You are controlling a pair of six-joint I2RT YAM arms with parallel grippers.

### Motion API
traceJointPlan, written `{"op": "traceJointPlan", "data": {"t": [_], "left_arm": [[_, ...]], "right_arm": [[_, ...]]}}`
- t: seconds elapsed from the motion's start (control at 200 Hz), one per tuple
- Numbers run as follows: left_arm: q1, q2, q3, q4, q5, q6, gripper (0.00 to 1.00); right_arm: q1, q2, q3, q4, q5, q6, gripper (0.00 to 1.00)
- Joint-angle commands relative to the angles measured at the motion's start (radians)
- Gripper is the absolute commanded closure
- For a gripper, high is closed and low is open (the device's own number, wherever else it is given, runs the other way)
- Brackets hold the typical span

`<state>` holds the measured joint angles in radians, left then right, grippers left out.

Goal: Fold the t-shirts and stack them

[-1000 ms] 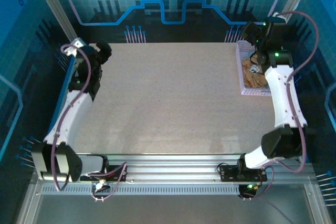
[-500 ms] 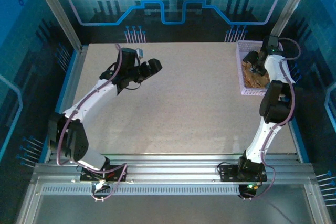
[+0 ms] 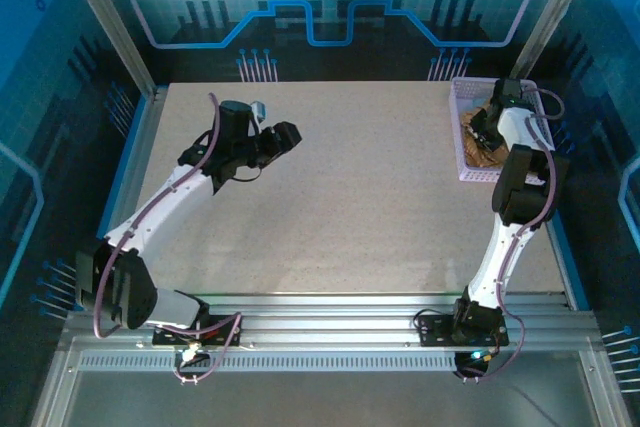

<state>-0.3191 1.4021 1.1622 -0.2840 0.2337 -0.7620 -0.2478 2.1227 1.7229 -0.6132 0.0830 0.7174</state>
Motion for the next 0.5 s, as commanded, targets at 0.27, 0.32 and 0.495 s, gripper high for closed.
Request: {"op": "traceJointPlan", "data": {"t": [0.27, 0.32, 0.495], "left_arm": [[-0.005, 0.006, 0.011, 0.007, 0.02, -0.025, 0.41], [-0.005, 0.01, 0.016, 0.003, 0.014, -0.022, 0.41], [-0.005, 0.015, 0.045, -0.054, -0.047, 0.004, 0.43]], "right_arm": [[0.234, -0.39, 0.069, -0.018, 0.308, -0.058, 1.0], [0.265, -0.41, 0.131, -0.025, 0.306, -0.086, 1.0], [0.401, -0.445, 0.335, -0.006, 0.276, -0.19, 1.0]]}}
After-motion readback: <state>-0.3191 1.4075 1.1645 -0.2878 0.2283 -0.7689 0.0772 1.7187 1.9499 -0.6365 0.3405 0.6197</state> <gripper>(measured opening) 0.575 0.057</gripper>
